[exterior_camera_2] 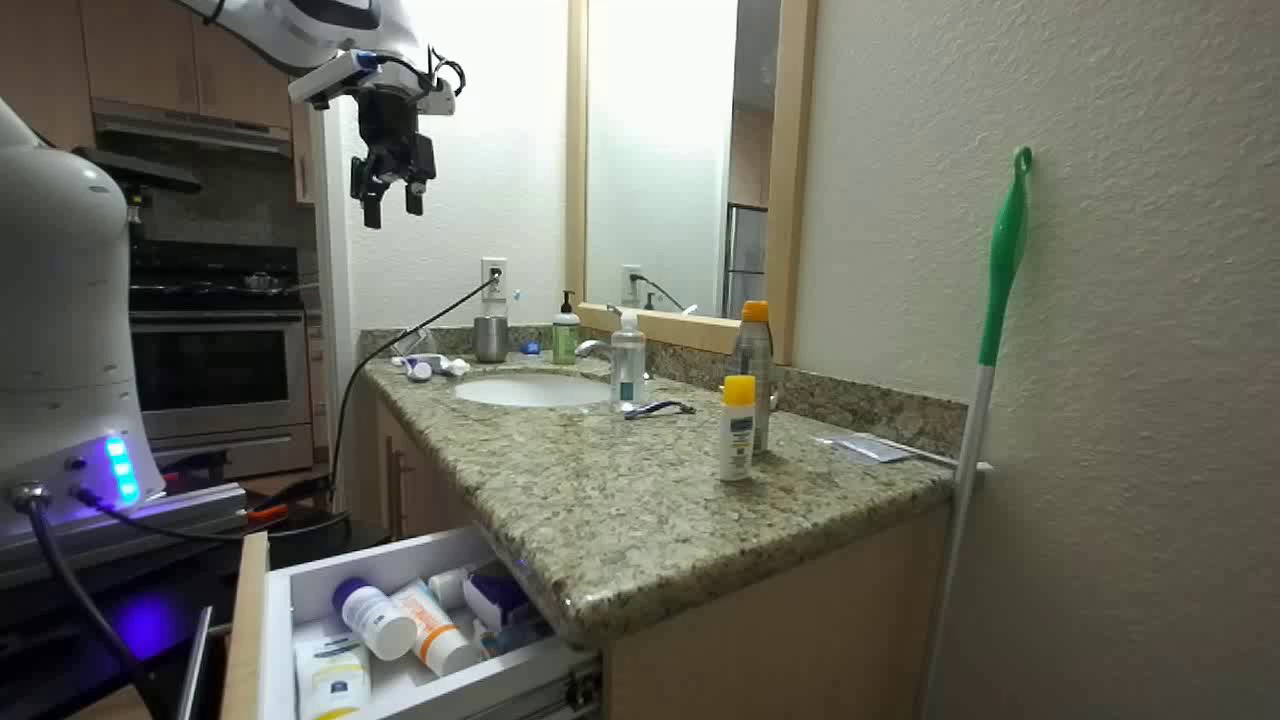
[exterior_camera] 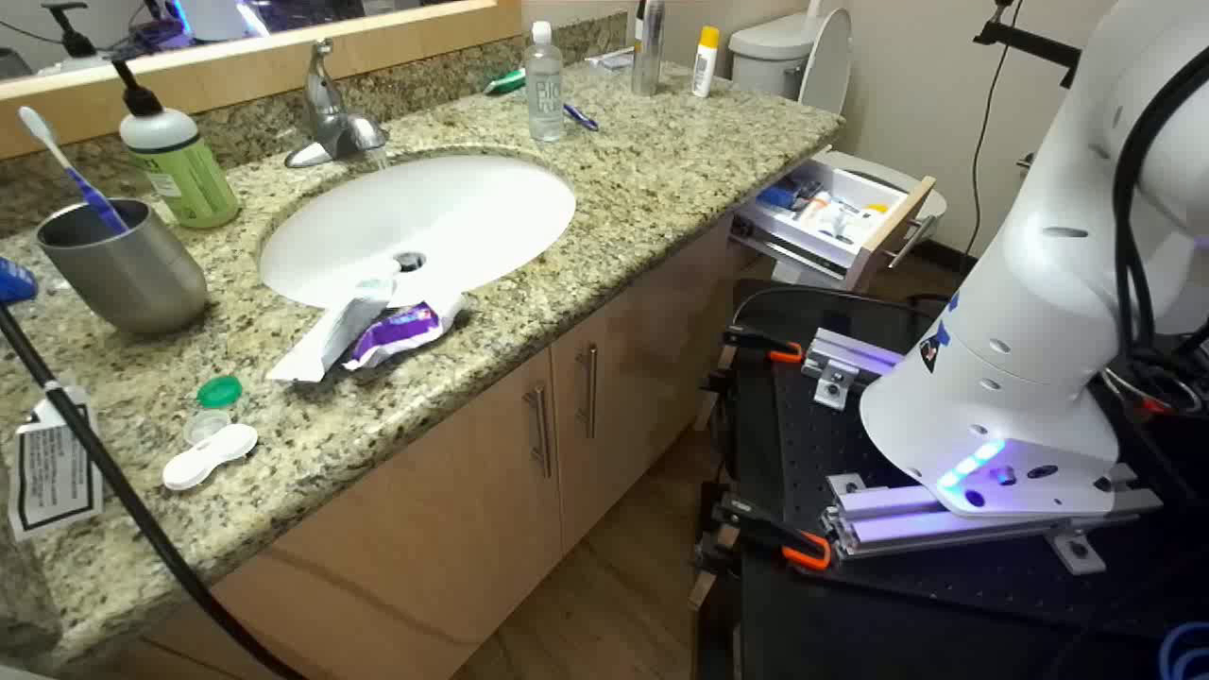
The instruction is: Take the toothbrush from the cup and put it on the counter
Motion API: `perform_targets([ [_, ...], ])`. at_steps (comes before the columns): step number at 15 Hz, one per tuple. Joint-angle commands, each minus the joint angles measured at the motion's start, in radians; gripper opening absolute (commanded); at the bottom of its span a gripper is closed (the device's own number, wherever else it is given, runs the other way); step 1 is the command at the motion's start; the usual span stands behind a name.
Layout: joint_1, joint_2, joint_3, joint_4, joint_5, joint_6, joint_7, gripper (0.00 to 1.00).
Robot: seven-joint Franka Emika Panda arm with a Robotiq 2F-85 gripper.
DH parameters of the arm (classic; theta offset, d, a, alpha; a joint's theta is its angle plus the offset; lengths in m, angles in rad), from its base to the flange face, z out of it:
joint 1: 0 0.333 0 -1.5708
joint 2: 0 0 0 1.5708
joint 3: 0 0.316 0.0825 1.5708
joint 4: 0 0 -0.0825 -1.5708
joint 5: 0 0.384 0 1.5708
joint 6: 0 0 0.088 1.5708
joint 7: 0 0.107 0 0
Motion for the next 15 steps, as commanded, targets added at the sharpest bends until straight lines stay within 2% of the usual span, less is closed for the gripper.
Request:
perform_targets([
  [1, 0.012, -0.001, -0.009, 0.002, -0.005, -0.005, 0.006, 1.0],
  [4, 0.062, 0.123, 0.055, -0.034, 0.064, 0.078, 0.169, 1.0],
  [5, 0.075, 0.129, 0.08, -0.05, 0.077, 0.116, 0.222, 1.0],
  [8, 0.125, 0.211, 0.214, -0.083, 0.053, 0.329, 0.438, 1.0],
  [10, 0.136, 0.305, 0.318, -0.052, 0.003, 0.476, 0.621, 1.0],
  [12, 0.115, 0.41, 0.422, 0.011, -0.099, 0.594, 0.802, 1.0],
  [14, 0.006, 0.498, 0.567, 0.091, -0.212, 0.661, 0.992, 1.0],
  [15, 0.09, 0.532, 0.522, 0.119, -0.245, 0.617, 1.091, 1.0],
])
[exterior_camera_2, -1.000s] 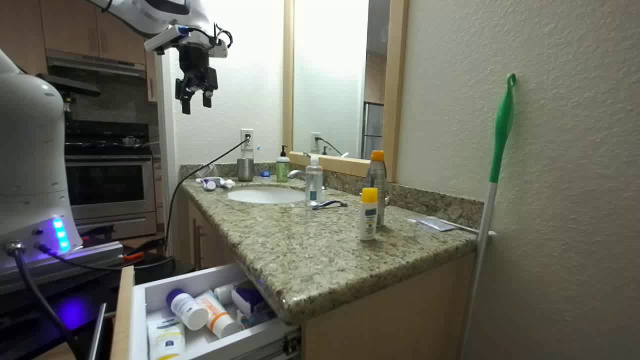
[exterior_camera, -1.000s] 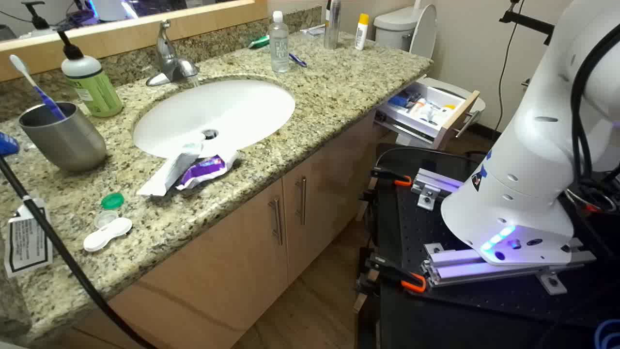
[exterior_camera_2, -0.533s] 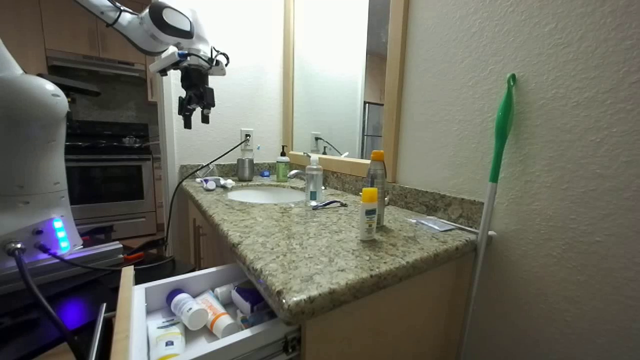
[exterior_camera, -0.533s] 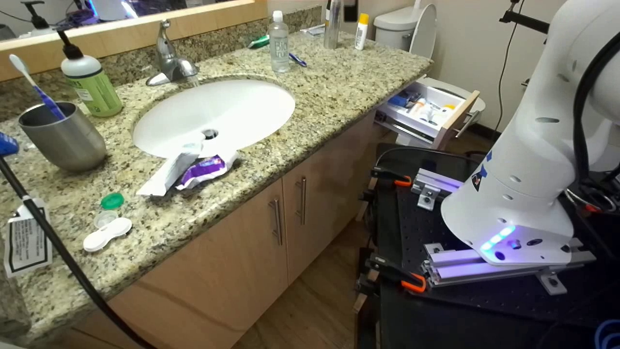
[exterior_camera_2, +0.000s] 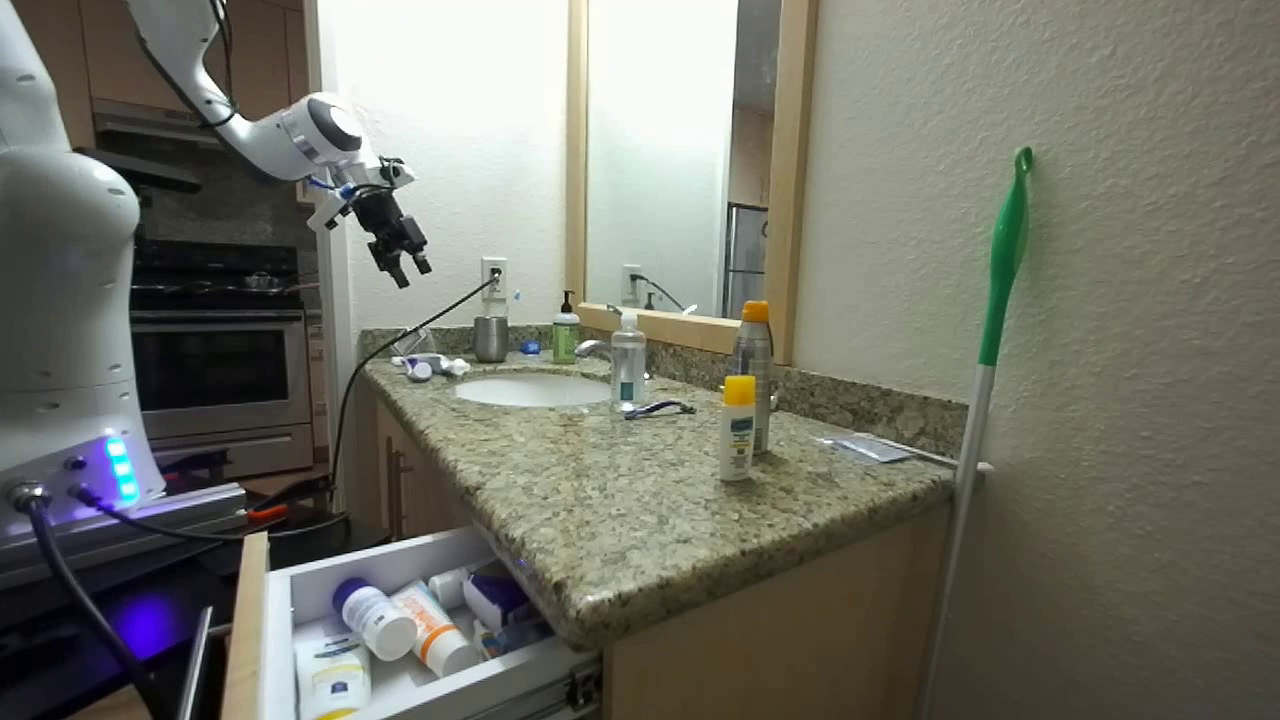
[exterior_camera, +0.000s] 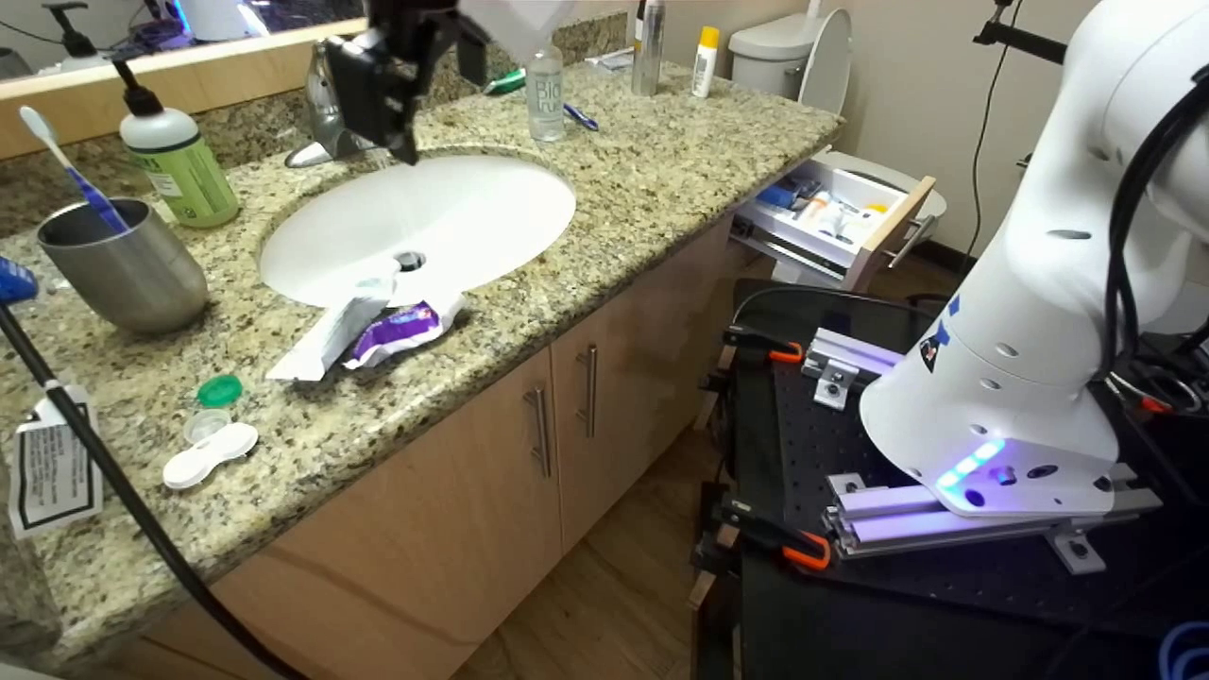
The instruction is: Take the toothbrush from the cup and put it on the counter
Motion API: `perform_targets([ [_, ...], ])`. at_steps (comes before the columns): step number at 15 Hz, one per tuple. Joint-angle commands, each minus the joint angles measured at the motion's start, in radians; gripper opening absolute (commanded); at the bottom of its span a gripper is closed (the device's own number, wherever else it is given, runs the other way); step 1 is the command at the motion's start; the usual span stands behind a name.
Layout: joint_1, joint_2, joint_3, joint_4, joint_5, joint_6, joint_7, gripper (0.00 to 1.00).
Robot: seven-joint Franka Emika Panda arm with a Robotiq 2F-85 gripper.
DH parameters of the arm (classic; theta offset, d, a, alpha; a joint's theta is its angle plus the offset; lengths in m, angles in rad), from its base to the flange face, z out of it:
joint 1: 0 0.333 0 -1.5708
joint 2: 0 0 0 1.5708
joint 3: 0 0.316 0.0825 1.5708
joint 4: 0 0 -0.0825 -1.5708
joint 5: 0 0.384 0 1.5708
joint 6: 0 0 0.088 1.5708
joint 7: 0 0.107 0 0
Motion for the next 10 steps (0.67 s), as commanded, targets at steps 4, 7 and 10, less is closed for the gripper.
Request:
perform_targets([
  [4, 0.074, 0.106, -0.019, 0.082, -0.054, -0.012, 0.135, 1.0],
  [7, -0.008, 0.199, 0.019, 0.14, -0.196, 0.087, 0.359, 1.0],
  [10, -0.042, 0.306, 0.012, 0.247, -0.395, 0.169, 0.613, 1.0],
])
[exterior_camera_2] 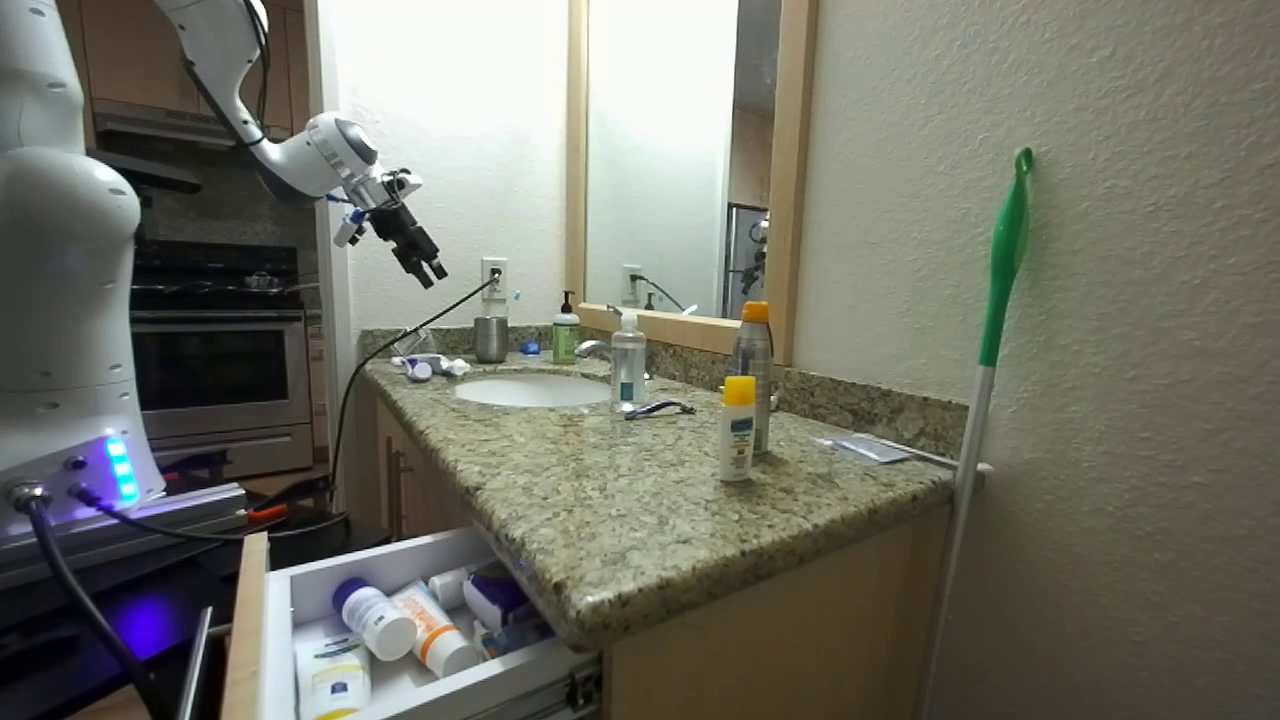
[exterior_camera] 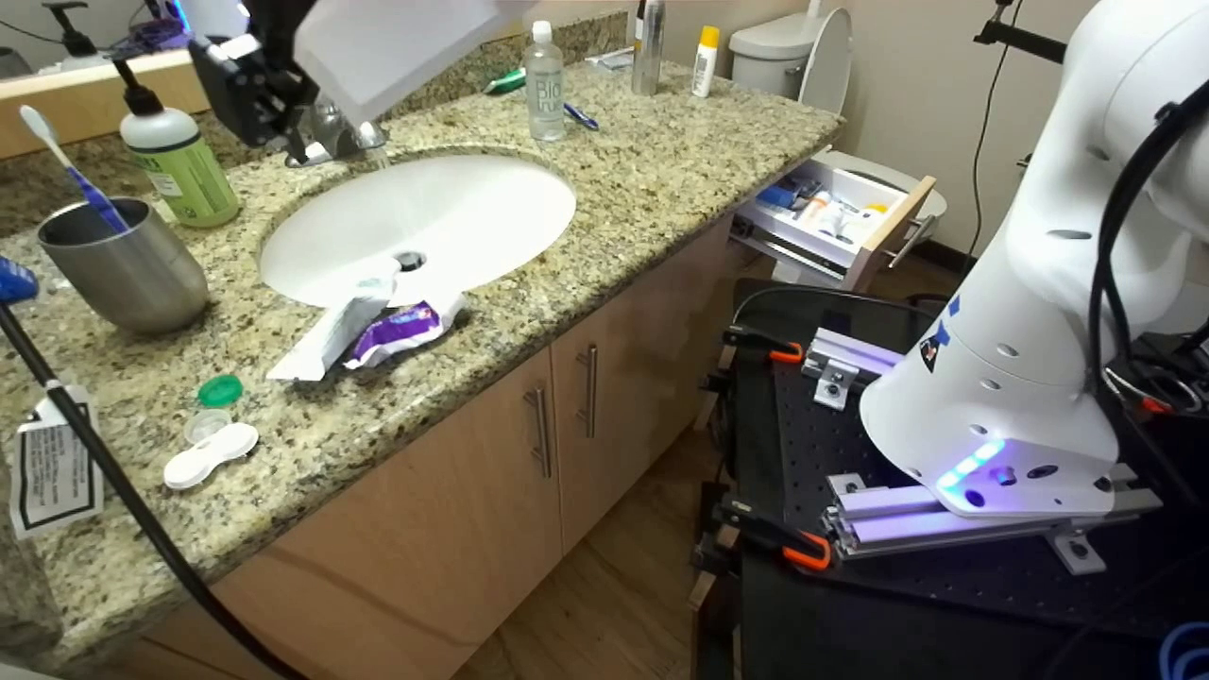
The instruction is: Take the toothbrush from the cup and put it on the counter
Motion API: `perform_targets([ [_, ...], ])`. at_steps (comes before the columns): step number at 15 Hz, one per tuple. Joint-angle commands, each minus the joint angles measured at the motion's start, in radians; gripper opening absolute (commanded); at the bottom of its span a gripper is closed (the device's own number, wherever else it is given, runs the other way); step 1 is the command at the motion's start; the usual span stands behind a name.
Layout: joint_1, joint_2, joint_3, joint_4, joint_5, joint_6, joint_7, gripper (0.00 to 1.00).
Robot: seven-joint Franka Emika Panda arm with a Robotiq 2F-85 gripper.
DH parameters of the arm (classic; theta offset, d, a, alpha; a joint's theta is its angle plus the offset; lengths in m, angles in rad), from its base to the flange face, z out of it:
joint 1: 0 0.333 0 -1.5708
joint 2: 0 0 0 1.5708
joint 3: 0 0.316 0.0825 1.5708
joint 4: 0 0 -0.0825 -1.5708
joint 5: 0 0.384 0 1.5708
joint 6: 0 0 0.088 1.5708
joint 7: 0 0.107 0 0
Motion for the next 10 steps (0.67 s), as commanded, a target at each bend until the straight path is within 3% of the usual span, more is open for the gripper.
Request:
perform_targets([
  [1, 0.016, 0.174, -0.063, 0.169, -0.227, 0.079, 0.28, 1.0],
  [2, -0.038, 0.21, -0.017, 0.216, -0.3, 0.094, 0.369, 1.0],
  [5, -0.006, 0.302, -0.033, 0.348, -0.452, 0.099, 0.617, 1.0],
  [7, 0.008, 0.325, -0.017, 0.377, -0.41, 0.088, 0.637, 1.0],
  [8, 0.078, 0.307, -0.086, 0.355, -0.339, 0.121, 0.58, 1.0],
  [9, 0.087, 0.299, -0.11, 0.346, -0.375, 0.102, 0.598, 1.0],
  [10, 0.042, 0.308, -0.05, 0.353, -0.372, 0.096, 0.605, 1.0],
])
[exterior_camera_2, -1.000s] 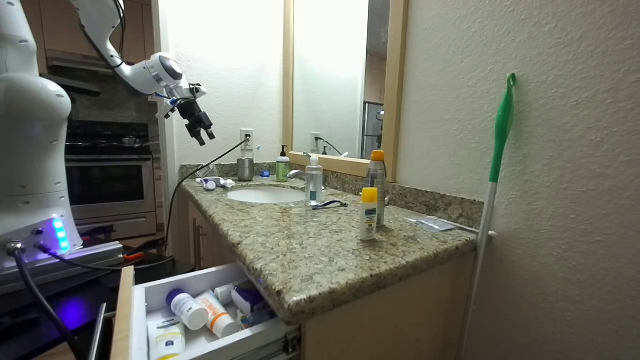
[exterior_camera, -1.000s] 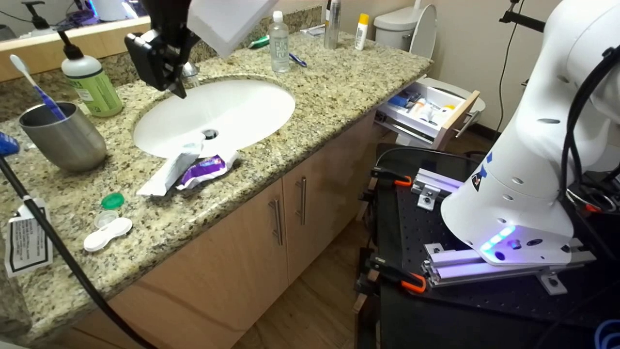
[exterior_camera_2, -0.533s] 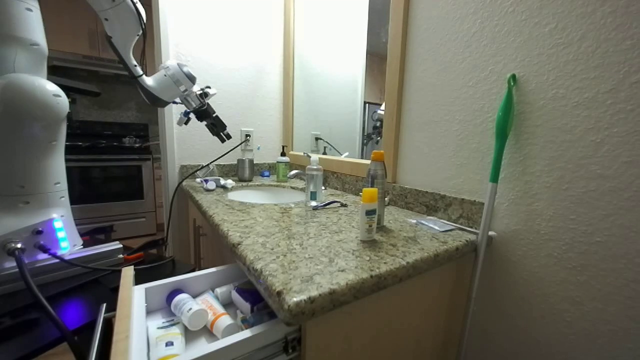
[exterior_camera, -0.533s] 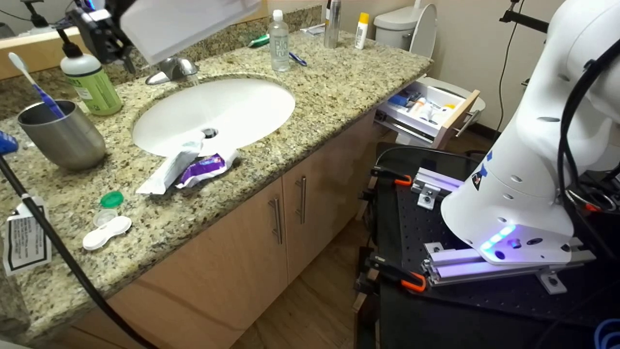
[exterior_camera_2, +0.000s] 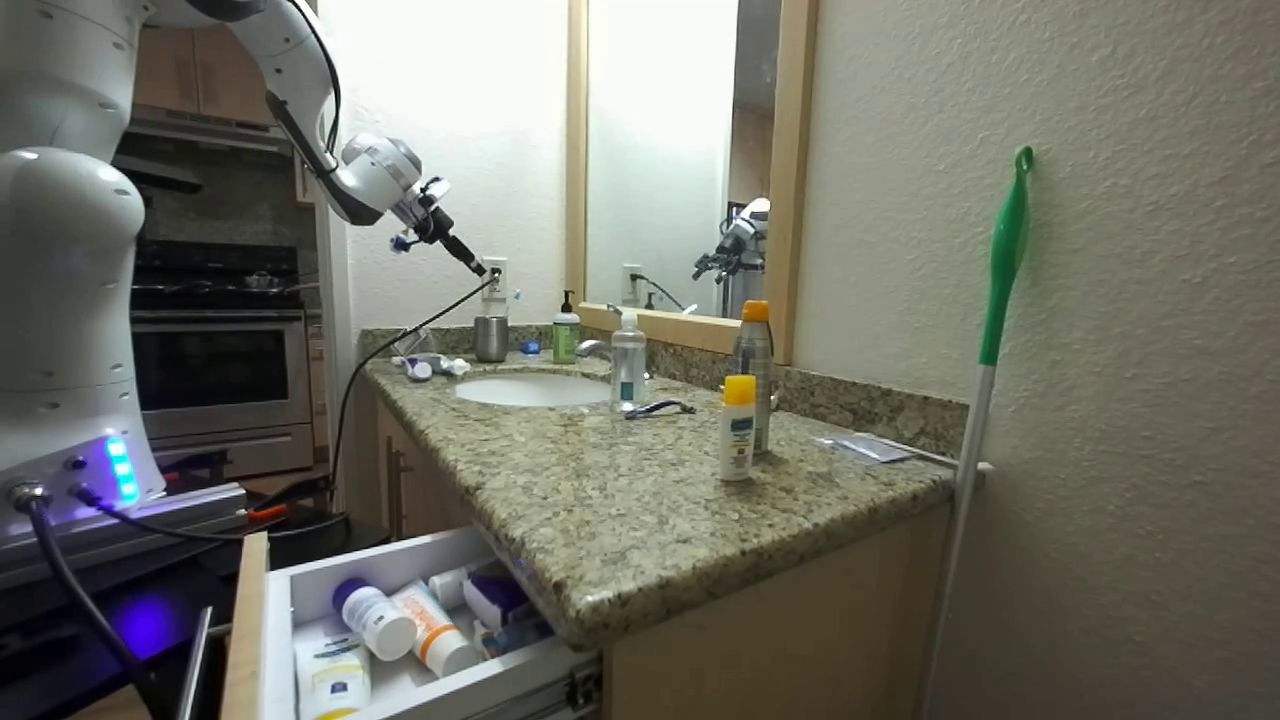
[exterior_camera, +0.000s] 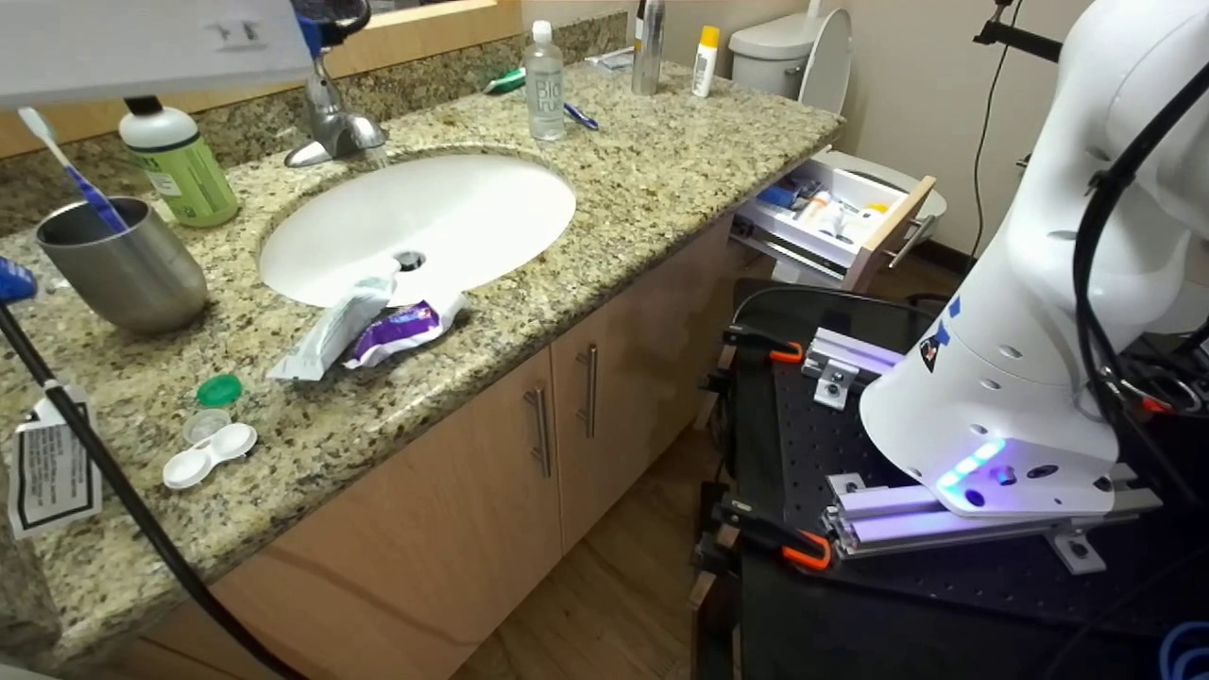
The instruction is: Take the toothbrush from the cup and put it on the counter
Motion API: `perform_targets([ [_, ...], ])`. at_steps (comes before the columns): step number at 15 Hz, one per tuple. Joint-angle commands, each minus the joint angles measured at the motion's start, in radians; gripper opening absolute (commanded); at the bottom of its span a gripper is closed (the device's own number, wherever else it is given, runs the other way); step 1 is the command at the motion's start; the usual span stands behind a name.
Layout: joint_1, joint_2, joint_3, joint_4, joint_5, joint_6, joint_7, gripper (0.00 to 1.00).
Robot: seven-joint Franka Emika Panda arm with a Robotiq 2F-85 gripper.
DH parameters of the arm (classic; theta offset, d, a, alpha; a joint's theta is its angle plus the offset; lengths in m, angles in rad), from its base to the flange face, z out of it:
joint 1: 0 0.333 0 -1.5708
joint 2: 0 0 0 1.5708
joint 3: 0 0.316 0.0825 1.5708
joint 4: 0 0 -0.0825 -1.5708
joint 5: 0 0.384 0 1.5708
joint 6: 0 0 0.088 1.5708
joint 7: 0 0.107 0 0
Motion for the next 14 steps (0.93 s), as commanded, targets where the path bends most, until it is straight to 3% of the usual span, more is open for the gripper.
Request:
perform_targets([
  [1, 0.017, 0.001, -0.009, 0.001, 0.01, 0.0, 0.0, 1.0],
  [3, 0.039, 0.033, -0.019, 0.023, -0.017, -0.044, 0.011, 1.0],
  [6, 0.083, 0.178, -0.048, 0.148, -0.27, -0.137, 0.273, 1.0],
  [7, 0.145, 0.22, -0.103, 0.189, -0.324, -0.156, 0.334, 1.0],
  [8, 0.158, 0.257, -0.105, 0.224, -0.366, -0.17, 0.385, 1.0],
  [12, 0.216, 0.374, -0.118, 0.359, -0.393, -0.221, 0.458, 1.0],
  [13, 0.196, 0.317, -0.112, 0.28, -0.371, -0.179, 0.435, 1.0],
  [14, 0.208, 0.342, -0.113, 0.311, -0.371, -0.197, 0.442, 1.0],
])
